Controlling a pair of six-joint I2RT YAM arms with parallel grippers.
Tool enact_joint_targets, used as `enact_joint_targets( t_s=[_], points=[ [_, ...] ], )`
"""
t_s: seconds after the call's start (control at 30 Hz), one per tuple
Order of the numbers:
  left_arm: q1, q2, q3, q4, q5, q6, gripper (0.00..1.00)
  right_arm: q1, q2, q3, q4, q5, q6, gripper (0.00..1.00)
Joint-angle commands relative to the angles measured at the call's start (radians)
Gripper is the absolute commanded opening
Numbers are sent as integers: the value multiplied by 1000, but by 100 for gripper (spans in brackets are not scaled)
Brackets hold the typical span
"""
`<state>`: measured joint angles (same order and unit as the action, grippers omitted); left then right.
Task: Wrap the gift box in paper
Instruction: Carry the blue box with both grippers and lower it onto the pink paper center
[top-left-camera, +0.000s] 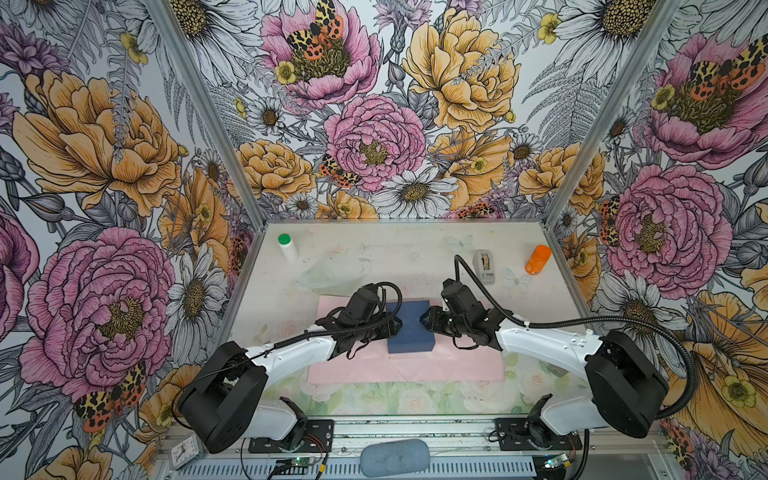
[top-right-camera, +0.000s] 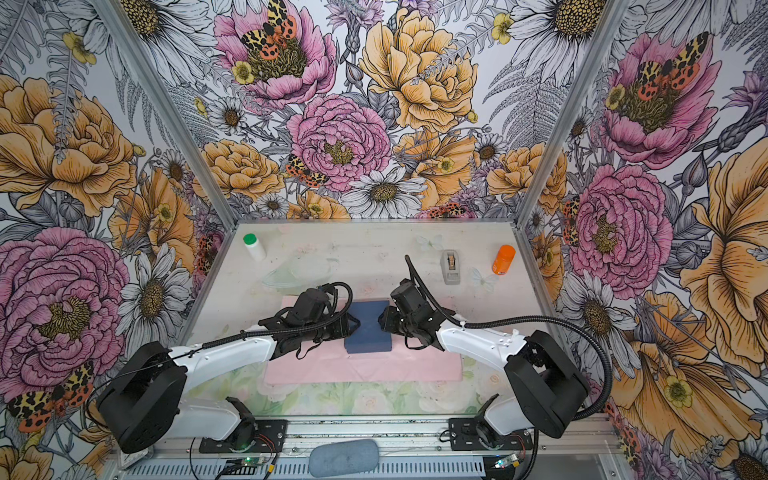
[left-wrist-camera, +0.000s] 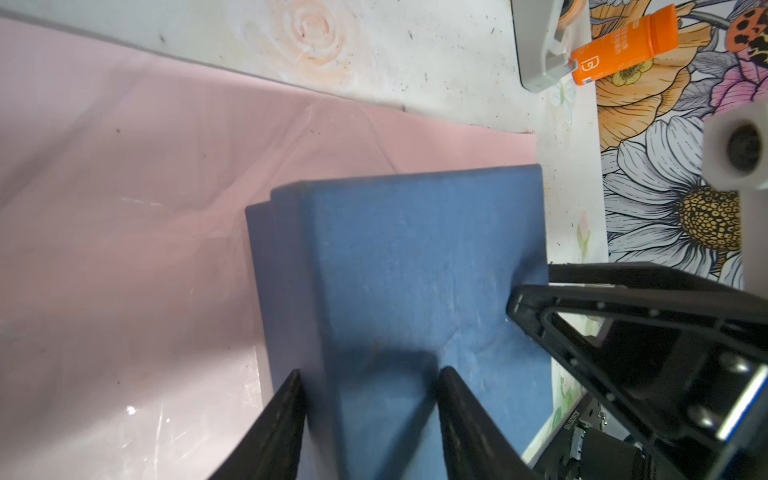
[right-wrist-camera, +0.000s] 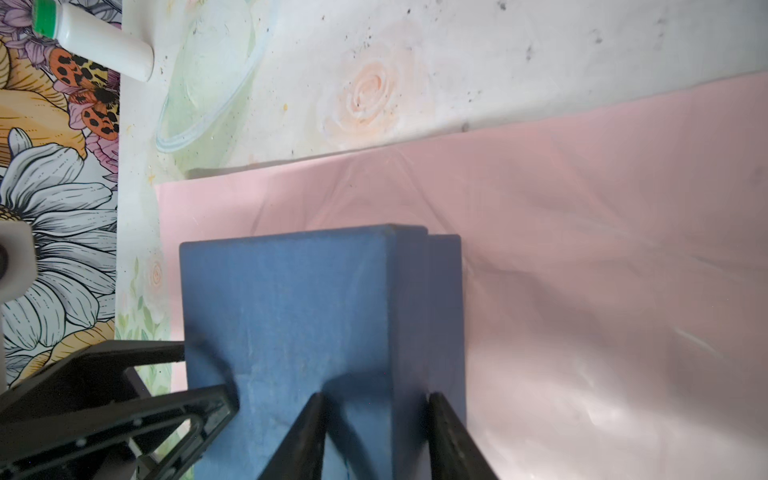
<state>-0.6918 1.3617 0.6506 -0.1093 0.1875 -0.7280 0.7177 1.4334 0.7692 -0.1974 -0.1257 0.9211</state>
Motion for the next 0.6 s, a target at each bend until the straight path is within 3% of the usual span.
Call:
enact_joint_targets(
  t_s=[0.0, 0.57],
  points=[
    [-27, -23, 9, 115, 43, -8, 52, 34, -25, -11, 39, -5, 21, 41],
    [-41, -59, -59, 124, 20, -42, 52, 60, -54, -50, 37, 14, 54, 40]
  ],
)
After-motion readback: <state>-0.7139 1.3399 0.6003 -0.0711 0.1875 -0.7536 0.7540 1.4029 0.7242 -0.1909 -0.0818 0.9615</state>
